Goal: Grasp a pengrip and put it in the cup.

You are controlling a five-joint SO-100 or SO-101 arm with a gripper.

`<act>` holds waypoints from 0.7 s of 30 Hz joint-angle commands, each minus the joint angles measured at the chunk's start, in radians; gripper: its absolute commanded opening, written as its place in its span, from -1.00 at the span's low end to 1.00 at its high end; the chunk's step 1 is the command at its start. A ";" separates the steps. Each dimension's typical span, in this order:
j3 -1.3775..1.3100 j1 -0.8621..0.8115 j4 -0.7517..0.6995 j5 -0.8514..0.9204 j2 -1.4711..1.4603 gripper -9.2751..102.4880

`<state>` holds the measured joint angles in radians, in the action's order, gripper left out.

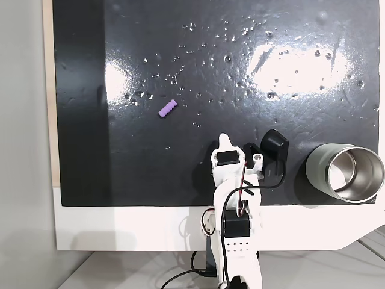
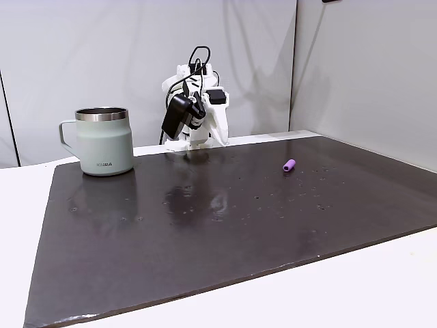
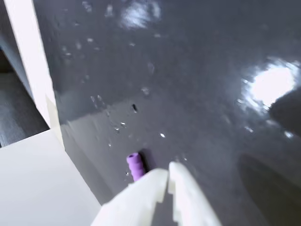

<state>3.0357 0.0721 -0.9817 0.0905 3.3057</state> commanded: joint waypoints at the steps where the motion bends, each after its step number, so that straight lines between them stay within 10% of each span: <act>1: -0.014 -0.005 0.080 0.055 0.011 -0.83; 21: -0.727 0.103 0.051 0.181 -0.851 -0.80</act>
<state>2.4666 0.1565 -0.9419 0.2608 2.5909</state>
